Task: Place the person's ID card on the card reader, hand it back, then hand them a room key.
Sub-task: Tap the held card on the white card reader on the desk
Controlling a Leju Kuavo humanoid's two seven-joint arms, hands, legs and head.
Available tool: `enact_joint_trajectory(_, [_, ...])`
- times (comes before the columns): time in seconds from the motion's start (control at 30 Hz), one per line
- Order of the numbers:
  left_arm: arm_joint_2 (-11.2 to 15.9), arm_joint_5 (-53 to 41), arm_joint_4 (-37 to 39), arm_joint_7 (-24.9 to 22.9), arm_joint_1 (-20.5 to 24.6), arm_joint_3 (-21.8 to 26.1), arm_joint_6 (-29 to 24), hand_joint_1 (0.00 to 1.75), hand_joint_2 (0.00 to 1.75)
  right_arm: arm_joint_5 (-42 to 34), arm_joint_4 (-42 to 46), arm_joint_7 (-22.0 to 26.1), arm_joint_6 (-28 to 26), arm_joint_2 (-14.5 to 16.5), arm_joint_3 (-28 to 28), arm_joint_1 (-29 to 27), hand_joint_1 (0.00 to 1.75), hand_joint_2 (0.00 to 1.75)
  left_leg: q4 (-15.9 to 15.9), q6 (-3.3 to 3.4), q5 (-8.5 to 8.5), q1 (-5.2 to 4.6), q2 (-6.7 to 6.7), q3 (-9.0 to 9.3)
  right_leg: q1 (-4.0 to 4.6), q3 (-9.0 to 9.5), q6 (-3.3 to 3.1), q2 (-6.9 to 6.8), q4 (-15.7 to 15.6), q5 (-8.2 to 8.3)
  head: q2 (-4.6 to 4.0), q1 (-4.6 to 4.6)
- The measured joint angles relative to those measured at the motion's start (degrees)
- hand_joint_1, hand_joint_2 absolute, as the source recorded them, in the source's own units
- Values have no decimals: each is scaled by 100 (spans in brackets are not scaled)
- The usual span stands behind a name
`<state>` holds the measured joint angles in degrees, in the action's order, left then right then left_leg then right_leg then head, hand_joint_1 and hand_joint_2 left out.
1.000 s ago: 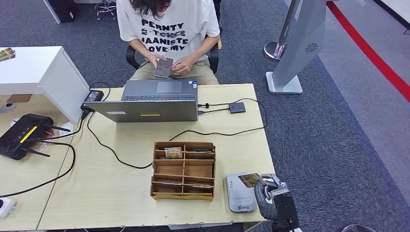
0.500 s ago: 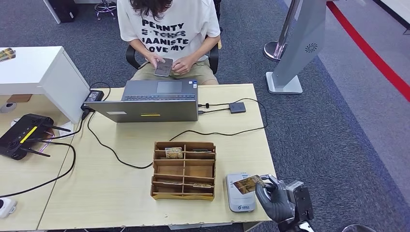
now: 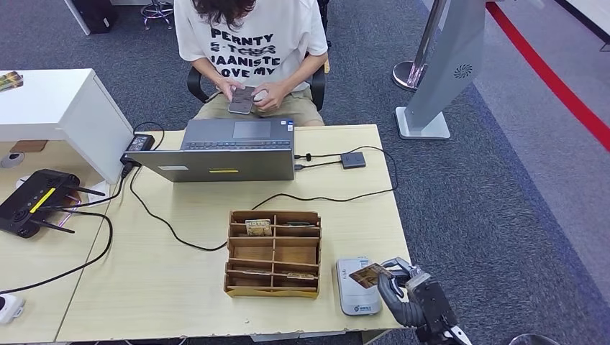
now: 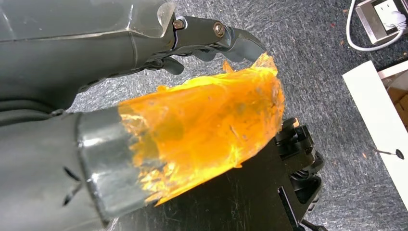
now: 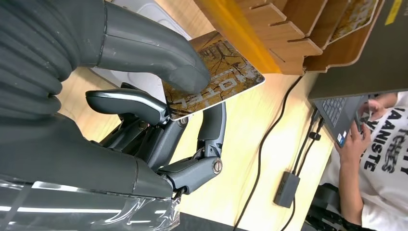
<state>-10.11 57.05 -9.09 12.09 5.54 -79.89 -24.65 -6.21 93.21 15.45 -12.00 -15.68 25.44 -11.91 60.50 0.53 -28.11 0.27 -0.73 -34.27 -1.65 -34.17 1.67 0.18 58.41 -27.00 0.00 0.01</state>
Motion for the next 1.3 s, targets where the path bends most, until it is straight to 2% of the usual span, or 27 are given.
enact_joint_trajectory(0.43, [-1,-49,0,-11,2,0,37,0,0,516,-411,-169,-63,1,170,324,175,175,0,3,2,0,-1,0,0,1,0,-2,0,0,0,0])
enact_joint_trajectory(1.3, [-1,-22,0,4,1,0,50,0,0,1104,-608,-341,91,11,151,481,175,175,0,3,2,0,0,1,0,1,1,-1,0,0,0,0])
